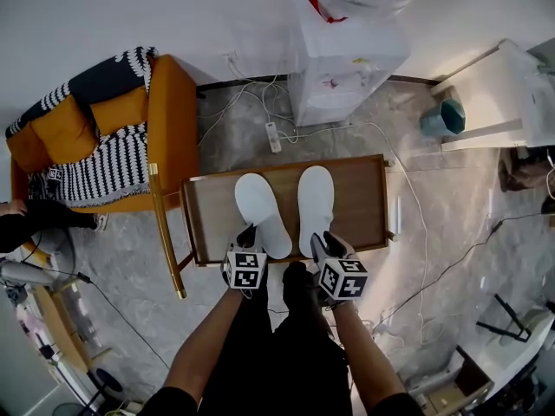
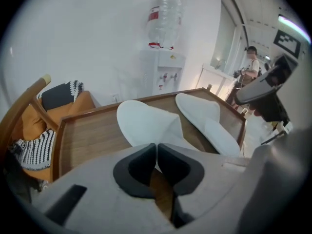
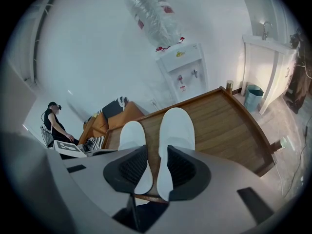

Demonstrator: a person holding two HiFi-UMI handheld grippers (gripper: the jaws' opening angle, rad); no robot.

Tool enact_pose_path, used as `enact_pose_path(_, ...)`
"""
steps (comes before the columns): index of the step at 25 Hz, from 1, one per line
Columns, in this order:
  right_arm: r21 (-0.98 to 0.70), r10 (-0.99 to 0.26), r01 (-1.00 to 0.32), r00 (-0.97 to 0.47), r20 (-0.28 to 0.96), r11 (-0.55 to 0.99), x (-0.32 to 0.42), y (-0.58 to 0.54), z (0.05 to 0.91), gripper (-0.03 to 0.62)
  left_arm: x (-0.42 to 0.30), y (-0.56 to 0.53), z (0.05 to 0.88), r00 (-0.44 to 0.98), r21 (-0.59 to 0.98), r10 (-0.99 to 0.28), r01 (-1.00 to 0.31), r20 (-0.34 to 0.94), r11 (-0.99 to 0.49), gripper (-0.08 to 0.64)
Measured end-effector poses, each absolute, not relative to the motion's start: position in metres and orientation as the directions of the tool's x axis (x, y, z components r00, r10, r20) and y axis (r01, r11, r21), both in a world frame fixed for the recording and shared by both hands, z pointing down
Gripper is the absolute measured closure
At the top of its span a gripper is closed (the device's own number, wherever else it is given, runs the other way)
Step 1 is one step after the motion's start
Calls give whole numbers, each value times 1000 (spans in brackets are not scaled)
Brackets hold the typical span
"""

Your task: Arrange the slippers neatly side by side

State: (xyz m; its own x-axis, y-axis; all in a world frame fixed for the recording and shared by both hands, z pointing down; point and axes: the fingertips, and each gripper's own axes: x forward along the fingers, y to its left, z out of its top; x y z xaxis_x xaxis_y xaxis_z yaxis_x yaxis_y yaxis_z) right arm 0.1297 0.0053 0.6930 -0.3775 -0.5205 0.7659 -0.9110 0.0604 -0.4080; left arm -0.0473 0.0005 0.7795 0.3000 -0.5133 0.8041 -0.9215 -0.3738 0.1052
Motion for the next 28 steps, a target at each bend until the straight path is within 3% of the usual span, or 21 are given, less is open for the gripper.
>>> enact_pose_path(9, -413, -517, -908, -384, 765, 63, 127, 11, 694, 468, -37, -11, 741, 410, 156, -527, -874, 744, -460, 537)
enact_pose_path(16, -411, -512, -910, -380, 770, 59, 125, 17, 695, 469, -30, -3, 769, 452, 261, -487, -873, 747, -411, 537)
enact_pose_path(28, -403, -501, -914, -373, 781, 54, 132, 22, 702, 471, -25, -20, 783, 443, 279, -498, -886, 745, -370, 537)
